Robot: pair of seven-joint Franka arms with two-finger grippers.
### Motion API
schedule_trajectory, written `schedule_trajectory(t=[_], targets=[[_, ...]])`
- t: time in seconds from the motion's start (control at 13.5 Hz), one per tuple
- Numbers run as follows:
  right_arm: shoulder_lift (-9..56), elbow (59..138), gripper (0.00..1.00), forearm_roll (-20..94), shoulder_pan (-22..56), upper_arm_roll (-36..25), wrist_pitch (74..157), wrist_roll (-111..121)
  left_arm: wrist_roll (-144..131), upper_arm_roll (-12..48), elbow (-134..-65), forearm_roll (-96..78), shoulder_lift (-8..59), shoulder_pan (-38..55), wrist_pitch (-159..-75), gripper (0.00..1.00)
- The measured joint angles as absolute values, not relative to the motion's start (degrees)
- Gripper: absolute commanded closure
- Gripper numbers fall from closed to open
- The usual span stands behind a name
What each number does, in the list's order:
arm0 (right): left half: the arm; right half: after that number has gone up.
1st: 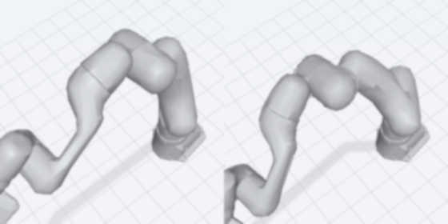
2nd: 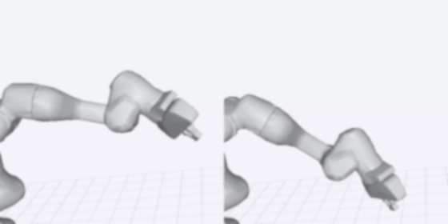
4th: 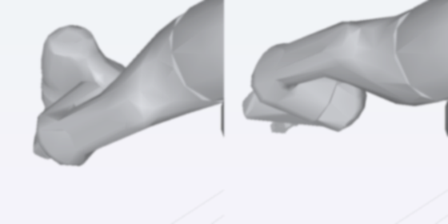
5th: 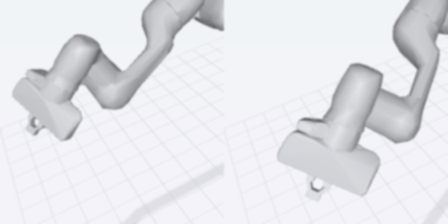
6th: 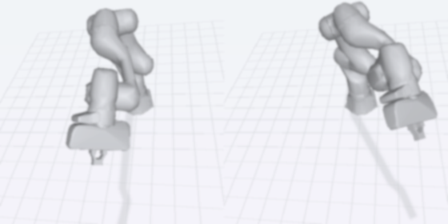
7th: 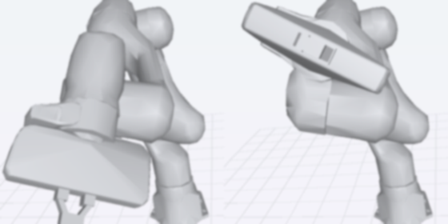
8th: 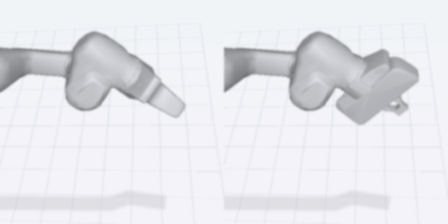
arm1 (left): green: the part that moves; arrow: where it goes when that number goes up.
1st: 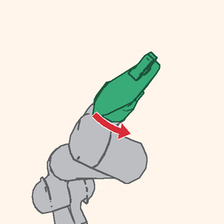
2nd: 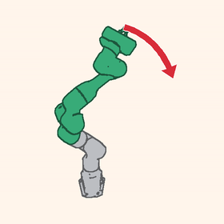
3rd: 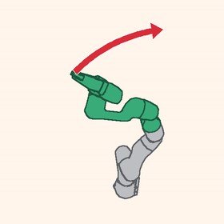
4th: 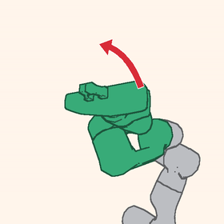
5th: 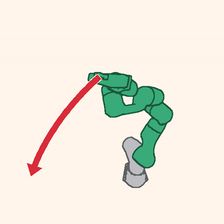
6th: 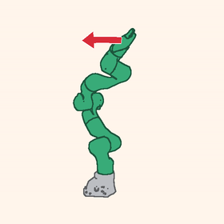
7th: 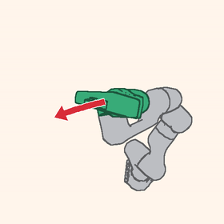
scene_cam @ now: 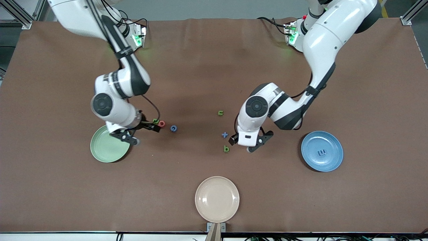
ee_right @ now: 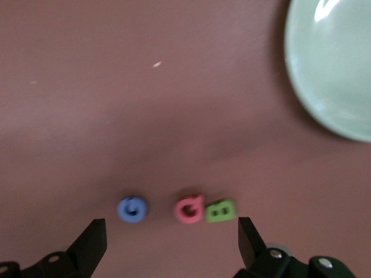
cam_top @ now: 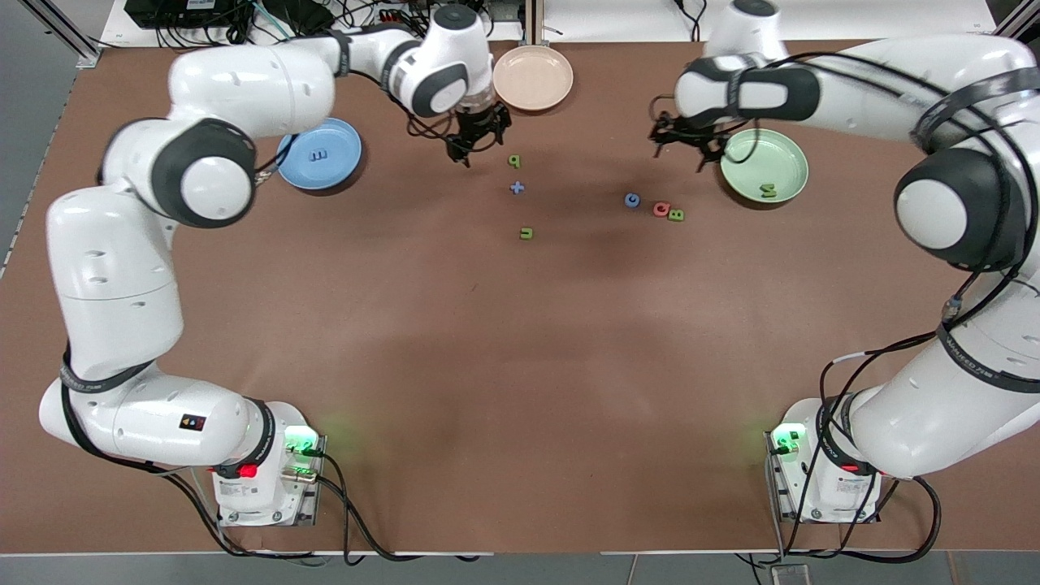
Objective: Sort upper and lower case letters into plates
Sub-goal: 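Move the left gripper to the blue x while the right gripper reaches the blue G, then grasp the blue x with the left gripper while the right gripper grasps the G, then drop the x on the blue plate while the right gripper drops G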
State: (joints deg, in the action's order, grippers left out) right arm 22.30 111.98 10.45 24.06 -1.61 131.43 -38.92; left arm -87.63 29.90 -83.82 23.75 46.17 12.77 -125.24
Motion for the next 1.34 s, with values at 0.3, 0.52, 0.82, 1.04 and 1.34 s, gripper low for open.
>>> schedule_trajectory(t=[0.3, 0.52, 0.82, 1.04, 1.34], targets=[[26.5, 112.4, 0.12, 10.5, 29.6, -1.7, 139.2, -45.2, -96.0, 23.6, -78.9, 23.7, 50.4, 22.2, -127.7, 0.14], [30.2, 112.4, 0.19, 10.5, 30.8, -1.7, 142.6, -46.2, -99.5, 22.1, -76.6, 23.8, 53.6, 25.6, -129.5, 0.24], [32.0, 112.4, 0.32, 10.5, 31.4, -1.8, 143.9, -46.3, -100.2, 20.9, -76.3, 23.8, 55.3, 26.8, -129.6, 0.41], [33.2, 112.4, 0.57, 10.5, 32.0, -1.9, 145.1, -46.3, -100.2, 20.9, -76.0, 23.7, 55.3, 26.8, -129.3, 0.69], [32.8, 112.1, 0.97, 10.5, 32.1, -2.0, 145.1, -46.4, -100.2, 20.8, -75.4, 23.7, 55.2, 26.8, -128.2, 0.99]])
